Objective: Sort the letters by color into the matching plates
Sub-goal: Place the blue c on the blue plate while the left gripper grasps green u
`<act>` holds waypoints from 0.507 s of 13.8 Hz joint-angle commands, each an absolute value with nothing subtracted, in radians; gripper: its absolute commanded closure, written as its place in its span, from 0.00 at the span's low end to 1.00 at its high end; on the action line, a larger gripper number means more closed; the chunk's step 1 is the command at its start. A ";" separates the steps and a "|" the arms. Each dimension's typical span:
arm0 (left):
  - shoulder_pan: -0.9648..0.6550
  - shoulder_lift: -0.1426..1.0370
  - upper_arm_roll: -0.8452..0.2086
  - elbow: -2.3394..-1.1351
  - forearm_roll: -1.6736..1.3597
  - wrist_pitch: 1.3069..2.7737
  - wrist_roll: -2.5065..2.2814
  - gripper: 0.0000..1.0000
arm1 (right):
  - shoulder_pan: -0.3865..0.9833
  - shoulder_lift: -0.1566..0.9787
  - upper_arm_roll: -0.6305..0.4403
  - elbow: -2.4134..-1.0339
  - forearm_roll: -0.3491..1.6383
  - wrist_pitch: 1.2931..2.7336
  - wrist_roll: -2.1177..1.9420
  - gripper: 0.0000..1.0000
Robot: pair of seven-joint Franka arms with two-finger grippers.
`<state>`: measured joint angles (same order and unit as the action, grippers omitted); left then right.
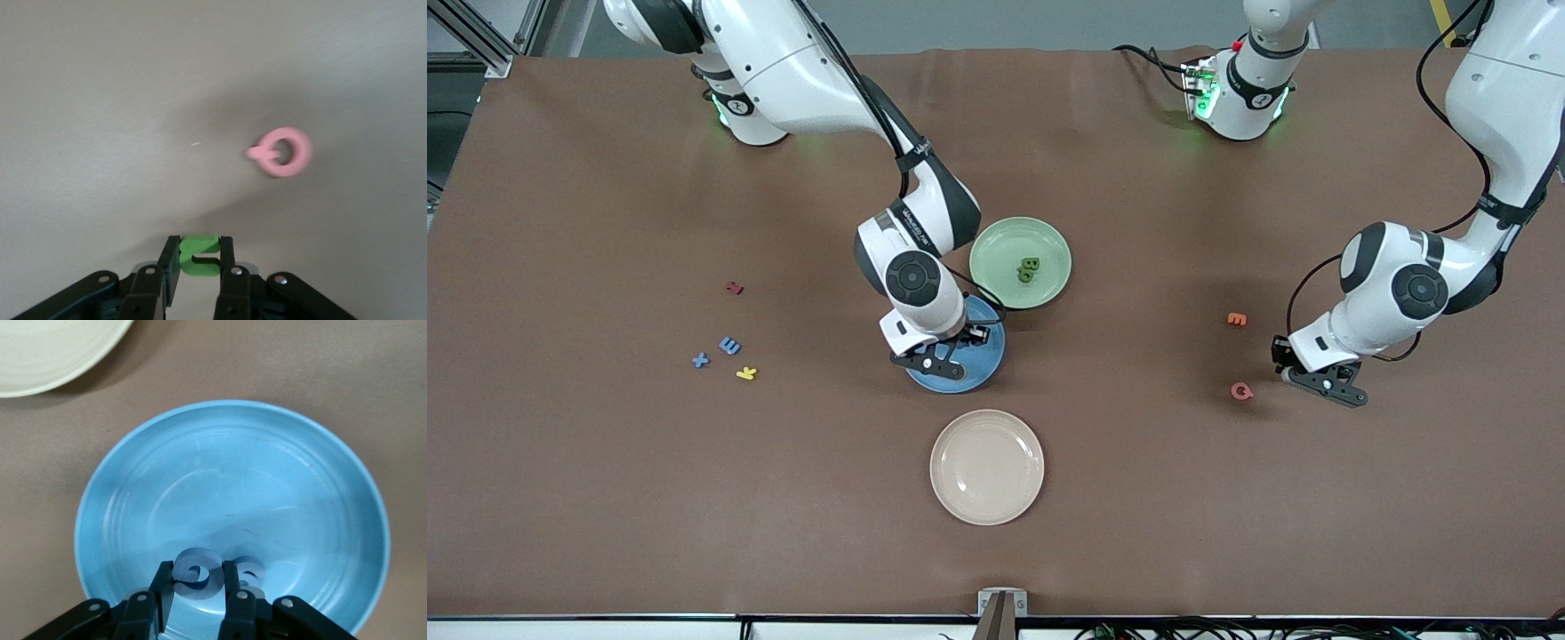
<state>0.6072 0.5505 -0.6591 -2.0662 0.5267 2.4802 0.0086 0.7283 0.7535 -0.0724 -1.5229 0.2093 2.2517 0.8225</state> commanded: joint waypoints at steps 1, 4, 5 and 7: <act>0.615 0.505 -0.757 -2.082 0.541 2.392 -0.133 0.97 | 0.762 0.790 -0.083 -1.489 0.219 2.278 0.868 0.84; 0.614 0.511 -0.872 -2.086 0.541 2.333 -0.331 0.97 | 0.762 0.793 -0.083 -1.489 0.218 2.283 0.864 0.72; 0.611 0.514 -0.906 -2.089 0.541 2.318 -0.403 0.97 | 0.762 0.793 -0.083 -1.489 0.218 2.281 0.858 0.41; 0.607 0.518 -0.969 -2.094 0.541 2.292 -0.559 0.99 | 0.761 0.781 -0.084 -1.489 0.216 2.267 0.855 0.00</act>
